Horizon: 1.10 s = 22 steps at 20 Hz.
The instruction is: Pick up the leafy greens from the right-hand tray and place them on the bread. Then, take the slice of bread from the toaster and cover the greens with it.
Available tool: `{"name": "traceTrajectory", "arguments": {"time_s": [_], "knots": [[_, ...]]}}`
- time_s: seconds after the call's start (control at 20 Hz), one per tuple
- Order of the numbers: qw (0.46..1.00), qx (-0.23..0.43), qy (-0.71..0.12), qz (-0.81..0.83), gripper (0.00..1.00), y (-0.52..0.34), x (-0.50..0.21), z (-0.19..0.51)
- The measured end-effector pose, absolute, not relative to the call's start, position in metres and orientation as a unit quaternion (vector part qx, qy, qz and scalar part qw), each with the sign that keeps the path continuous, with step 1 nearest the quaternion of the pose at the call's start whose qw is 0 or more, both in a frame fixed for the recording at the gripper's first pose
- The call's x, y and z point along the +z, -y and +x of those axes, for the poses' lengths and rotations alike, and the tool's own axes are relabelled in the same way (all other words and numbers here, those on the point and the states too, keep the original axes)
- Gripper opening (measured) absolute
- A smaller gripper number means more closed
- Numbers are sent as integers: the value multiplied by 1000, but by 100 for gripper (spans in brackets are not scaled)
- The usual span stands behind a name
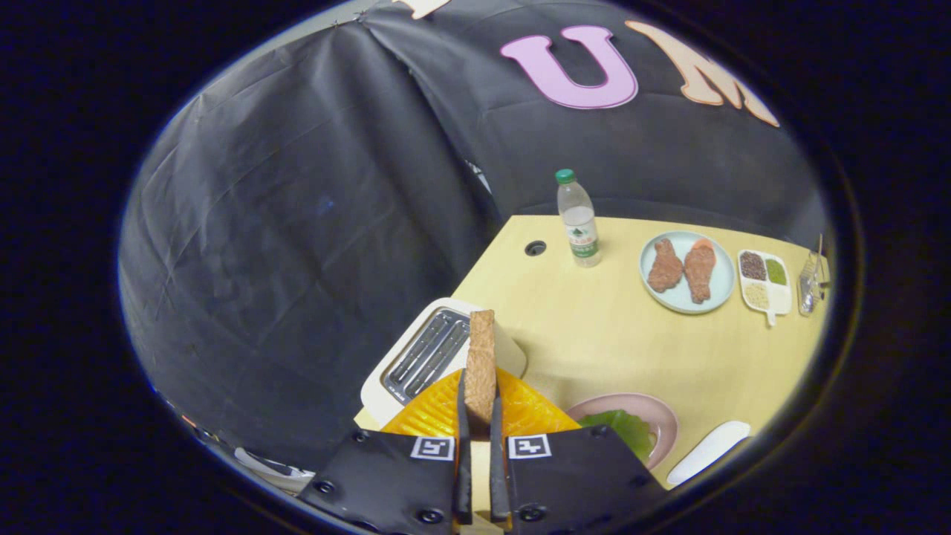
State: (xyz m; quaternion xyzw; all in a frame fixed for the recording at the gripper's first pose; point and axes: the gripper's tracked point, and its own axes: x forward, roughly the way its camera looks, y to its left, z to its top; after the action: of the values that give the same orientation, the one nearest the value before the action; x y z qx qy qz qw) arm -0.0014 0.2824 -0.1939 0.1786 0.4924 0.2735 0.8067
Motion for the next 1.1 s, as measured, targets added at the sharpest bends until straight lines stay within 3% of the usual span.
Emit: {"name": "traceTrajectory", "arguments": {"time_s": [1.1], "knots": [[786,200,-538,230,12,-212,-274,-64]]}}
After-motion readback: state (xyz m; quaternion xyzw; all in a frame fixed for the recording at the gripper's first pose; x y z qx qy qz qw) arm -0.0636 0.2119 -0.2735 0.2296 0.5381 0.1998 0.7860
